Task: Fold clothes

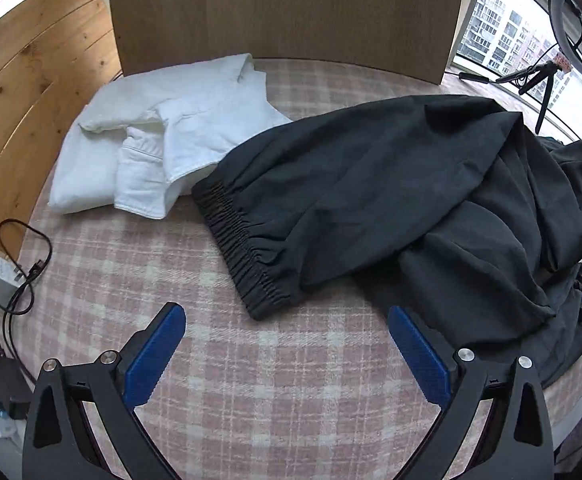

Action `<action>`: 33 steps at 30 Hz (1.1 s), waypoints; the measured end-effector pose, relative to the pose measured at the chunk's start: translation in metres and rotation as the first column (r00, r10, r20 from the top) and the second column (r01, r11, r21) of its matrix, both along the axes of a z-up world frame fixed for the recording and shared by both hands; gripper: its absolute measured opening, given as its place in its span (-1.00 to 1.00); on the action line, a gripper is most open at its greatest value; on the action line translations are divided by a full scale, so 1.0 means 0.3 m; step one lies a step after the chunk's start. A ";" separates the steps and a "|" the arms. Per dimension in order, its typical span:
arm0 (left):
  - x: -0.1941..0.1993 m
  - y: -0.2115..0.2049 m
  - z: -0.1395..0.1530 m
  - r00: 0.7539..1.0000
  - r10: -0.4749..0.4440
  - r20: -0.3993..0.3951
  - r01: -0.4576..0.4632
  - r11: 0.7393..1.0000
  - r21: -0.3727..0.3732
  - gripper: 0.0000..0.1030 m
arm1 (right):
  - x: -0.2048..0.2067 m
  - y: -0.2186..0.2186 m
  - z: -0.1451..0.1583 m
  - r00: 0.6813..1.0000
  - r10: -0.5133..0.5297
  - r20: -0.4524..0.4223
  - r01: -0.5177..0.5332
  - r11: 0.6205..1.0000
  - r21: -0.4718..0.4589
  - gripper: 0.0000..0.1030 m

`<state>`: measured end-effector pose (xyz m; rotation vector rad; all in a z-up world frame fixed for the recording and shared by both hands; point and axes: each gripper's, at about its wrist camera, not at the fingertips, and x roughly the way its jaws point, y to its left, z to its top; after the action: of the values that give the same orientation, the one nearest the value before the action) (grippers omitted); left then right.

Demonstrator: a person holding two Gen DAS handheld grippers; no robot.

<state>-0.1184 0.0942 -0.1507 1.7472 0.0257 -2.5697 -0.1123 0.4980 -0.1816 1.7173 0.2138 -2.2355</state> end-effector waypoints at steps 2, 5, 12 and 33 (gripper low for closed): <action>-0.037 0.024 -0.018 1.000 -0.006 0.019 0.006 1.000 0.010 0.67 | 0.013 -0.013 0.013 1.000 0.020 -0.005 -0.020 0.999 -0.034 0.30; -0.063 0.058 -0.019 0.999 -0.036 0.001 0.036 0.999 0.027 0.66 | 0.033 -0.032 0.033 0.999 0.049 -0.013 -0.050 0.995 -0.084 -0.50; -0.057 0.040 -0.026 0.998 -0.059 0.032 0.058 0.998 0.027 -0.59 | 0.093 -0.122 0.296 0.974 0.142 -0.176 -0.141 0.990 0.013 -0.20; 0.613 -0.408 0.342 0.941 0.296 -0.165 -0.293 0.955 0.040 0.18 | -0.132 -1.246 0.086 0.770 0.629 -0.109 -0.635 0.771 -0.041 -0.96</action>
<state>0.0656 -0.0281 -0.0481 1.3983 0.2887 -2.4896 -0.1520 0.1243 -0.1557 1.2430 0.6229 -1.7750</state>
